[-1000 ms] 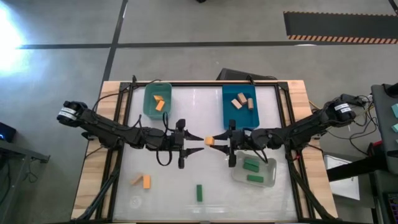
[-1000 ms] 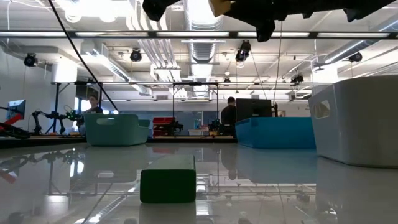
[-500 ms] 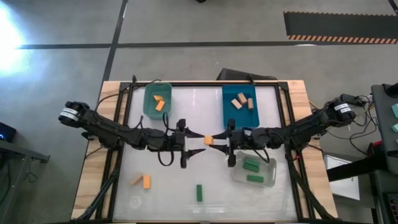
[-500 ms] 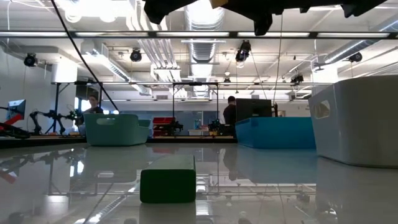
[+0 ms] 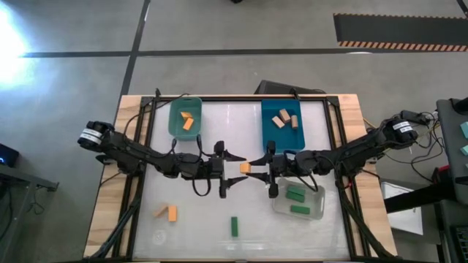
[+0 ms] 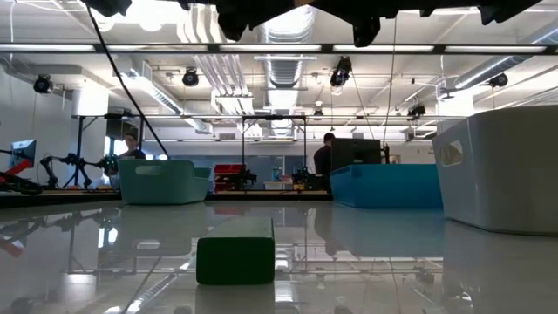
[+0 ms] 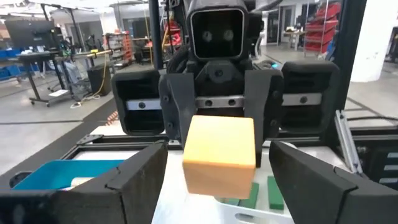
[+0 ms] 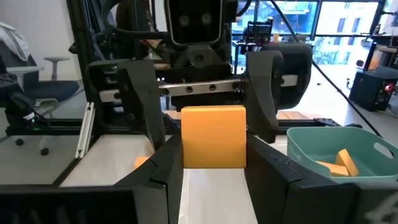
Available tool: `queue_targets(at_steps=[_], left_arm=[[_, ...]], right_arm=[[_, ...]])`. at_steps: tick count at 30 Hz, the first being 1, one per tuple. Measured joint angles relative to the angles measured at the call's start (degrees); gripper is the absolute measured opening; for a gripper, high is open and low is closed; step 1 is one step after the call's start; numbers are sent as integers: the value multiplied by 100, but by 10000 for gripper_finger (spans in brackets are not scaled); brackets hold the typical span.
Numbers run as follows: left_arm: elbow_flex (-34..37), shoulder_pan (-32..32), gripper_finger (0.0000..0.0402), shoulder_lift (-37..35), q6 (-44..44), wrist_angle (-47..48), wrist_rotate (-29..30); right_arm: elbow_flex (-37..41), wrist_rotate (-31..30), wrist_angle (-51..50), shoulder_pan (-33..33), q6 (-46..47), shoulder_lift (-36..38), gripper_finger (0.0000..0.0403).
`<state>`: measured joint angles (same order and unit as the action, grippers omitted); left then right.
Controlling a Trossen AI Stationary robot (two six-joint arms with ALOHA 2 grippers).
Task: Sort & place blocks by color
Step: Put the yellow wooden block into the light blue bin
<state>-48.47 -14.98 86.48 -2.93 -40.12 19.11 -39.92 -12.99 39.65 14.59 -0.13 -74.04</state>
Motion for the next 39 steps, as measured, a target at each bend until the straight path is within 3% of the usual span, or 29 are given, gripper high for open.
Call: queue_targets(at_steps=[6, 10, 17, 24, 39], left_arm=[[-13, 0, 245, -4, -96, -35, -7], [-13, 2, 202, -4, -102, -30, -7], [-11, -7, 121, -22, -201, 8, -15], [-9, 16, 121, -26, -202, 9, -15], [-9, 39, 123, -35, -198, 52, 21]], right_arm=[[0, -5, -31, 0, -73, 0, 121], [0, -21, -31, 0, -80, 0, 124], [13, -18, -51, 4, -104, 0, 163], [15, -59, -50, 2, -101, 2, 176], [13, -228, -215, -2, 29, 77, 240]])
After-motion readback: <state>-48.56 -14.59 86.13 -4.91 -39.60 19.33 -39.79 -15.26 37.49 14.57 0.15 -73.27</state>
